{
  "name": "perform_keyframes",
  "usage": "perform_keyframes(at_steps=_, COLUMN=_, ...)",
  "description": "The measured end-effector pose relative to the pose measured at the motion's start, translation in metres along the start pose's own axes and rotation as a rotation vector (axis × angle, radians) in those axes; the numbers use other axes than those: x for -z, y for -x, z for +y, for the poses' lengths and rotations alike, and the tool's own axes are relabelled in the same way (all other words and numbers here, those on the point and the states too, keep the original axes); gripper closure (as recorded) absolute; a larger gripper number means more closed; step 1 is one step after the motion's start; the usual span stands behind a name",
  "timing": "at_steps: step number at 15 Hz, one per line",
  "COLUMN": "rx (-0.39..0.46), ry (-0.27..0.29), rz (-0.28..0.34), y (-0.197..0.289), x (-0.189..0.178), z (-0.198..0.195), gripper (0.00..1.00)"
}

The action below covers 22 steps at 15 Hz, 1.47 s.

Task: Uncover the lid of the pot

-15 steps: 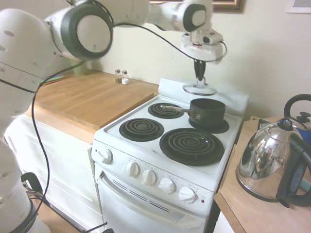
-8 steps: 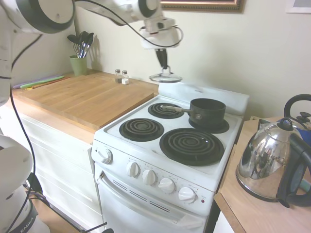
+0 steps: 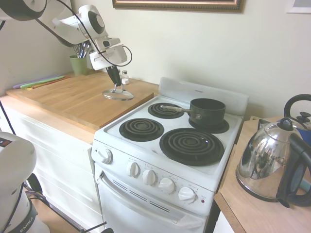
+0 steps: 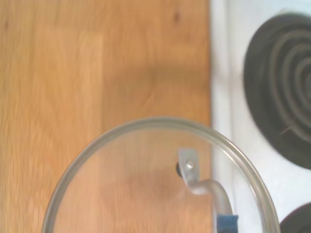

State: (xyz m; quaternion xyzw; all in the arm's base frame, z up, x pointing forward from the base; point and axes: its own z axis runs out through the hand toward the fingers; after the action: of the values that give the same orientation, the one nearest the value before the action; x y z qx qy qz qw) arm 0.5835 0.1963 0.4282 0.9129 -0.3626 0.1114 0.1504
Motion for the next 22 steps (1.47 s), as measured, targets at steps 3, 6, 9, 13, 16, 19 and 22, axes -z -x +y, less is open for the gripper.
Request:
perform_keyframes(at_steps=3, rx=0.092, ry=0.007, rz=-0.049, y=0.019, x=-0.011, z=-0.009, gripper=1.0)
perform_keyframes(at_steps=6, rx=0.164, ry=0.0, rz=-0.112, y=0.028, x=-0.016, z=-0.013, gripper=1.0)
perform_keyframes(at_steps=9, rx=0.199, ry=-0.002, rz=-0.194, y=0.015, x=-0.022, z=-0.007, gripper=1.0)
perform_keyframes(at_steps=13, rx=0.226, ry=0.002, rz=-0.308, y=-0.012, x=-0.042, z=-0.004, gripper=1.0)
perform_keyframes(at_steps=16, rx=0.241, ry=0.015, rz=-0.341, y=-0.018, x=-0.044, z=-0.006, gripper=0.0)
perform_keyframes(at_steps=19, rx=0.265, ry=0.026, rz=-0.352, y=-0.018, x=-0.045, z=-0.006, gripper=0.0)
perform_keyframes(at_steps=22, rx=0.281, ry=0.03, rz=-0.357, y=-0.019, x=-0.047, z=-0.006, gripper=0.0)
